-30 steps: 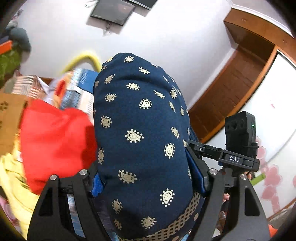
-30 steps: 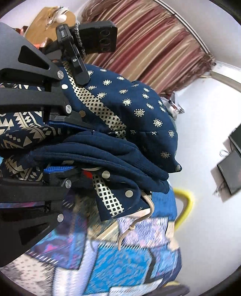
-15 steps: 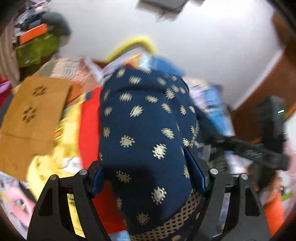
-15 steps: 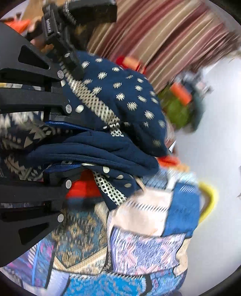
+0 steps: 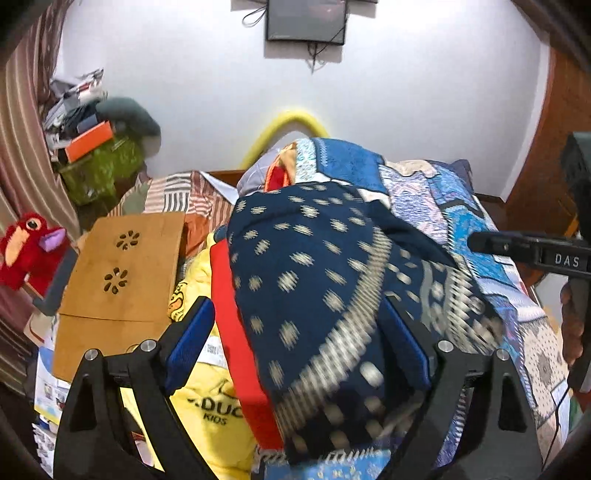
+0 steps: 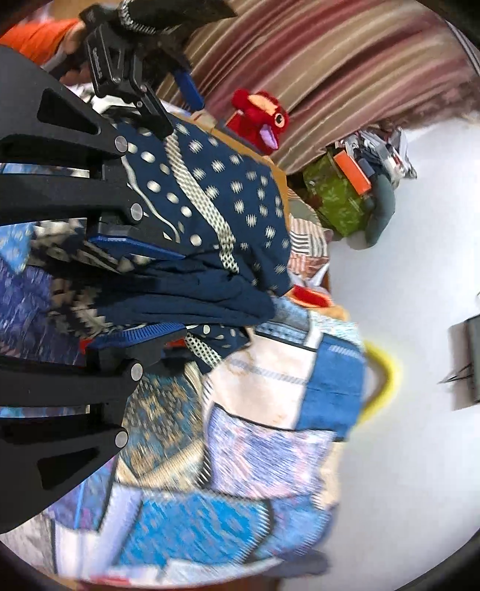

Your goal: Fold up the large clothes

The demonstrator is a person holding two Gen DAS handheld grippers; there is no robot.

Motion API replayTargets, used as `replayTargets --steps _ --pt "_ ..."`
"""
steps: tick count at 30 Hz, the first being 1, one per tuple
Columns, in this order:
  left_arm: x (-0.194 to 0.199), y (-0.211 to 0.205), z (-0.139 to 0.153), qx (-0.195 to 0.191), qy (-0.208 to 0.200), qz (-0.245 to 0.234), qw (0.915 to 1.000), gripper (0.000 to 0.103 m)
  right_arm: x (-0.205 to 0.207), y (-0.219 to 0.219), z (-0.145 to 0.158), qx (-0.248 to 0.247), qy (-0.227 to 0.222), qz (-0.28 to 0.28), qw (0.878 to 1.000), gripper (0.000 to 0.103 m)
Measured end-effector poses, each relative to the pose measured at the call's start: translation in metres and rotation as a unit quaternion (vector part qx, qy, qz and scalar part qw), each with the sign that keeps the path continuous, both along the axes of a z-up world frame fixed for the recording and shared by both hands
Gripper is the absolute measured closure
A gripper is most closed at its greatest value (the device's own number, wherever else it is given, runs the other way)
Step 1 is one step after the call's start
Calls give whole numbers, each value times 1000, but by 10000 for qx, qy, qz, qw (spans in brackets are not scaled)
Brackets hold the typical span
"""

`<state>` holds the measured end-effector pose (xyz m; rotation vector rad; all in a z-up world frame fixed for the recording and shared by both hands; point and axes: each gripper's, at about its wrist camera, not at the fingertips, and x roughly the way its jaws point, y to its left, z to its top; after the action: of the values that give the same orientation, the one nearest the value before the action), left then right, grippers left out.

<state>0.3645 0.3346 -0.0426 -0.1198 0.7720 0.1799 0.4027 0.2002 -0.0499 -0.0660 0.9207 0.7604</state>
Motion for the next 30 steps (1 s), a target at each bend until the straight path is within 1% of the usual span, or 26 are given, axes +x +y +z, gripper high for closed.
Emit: replayTargets --steps 3,6,8,10,13,15,16,17,21,23,25,29,30 --pt "-22 -12 17 5 -110 -14 9999 12 -22 -5 19 114 -264 252 9993 71" --pt "-55 -33 48 92 -470 15 9989 12 -55 -17 44 357 -669 349 9965 70" --pt "-75 -47 68 197 -777 16 9968 12 -81 -31 63 663 -843 436 9933 71" --pt "-101 -63 90 348 -1097 -8 9934 12 -109 -44 82 870 -1092 493 9890 71" --pt "-137 -84 115 511 -1503 -66 9873 12 -142 -57 99 1032 -1534 564 9811 69" --pt "-166 -103 130 597 -1807 -162 9816 12 -170 -70 112 1163 -1819 686 9740 66" --pt "-184 -114 137 632 -2023 -163 9771 12 -181 -77 116 1264 -1943 677 9704 65" --pt "-194 -121 141 655 -2142 -133 9745 12 -191 -83 118 1337 -2033 659 9677 65" --pt "-245 -157 153 843 -2700 -2 9592 12 -231 -110 121 1570 -2349 531 9578 64" --pt "-267 -174 155 914 -2907 94 9524 12 -246 -120 120 1624 -2462 375 9548 59" --pt "-286 -188 154 1003 -3075 273 9458 12 -259 -131 116 1769 -2518 284 9511 49" --pt "-306 -200 150 904 -3198 431 9422 12 -276 -139 112 1789 -2627 195 9480 45" --pt "-310 -202 150 897 -3228 470 9410 12 -280 -141 111 1782 -2690 166 9464 38"
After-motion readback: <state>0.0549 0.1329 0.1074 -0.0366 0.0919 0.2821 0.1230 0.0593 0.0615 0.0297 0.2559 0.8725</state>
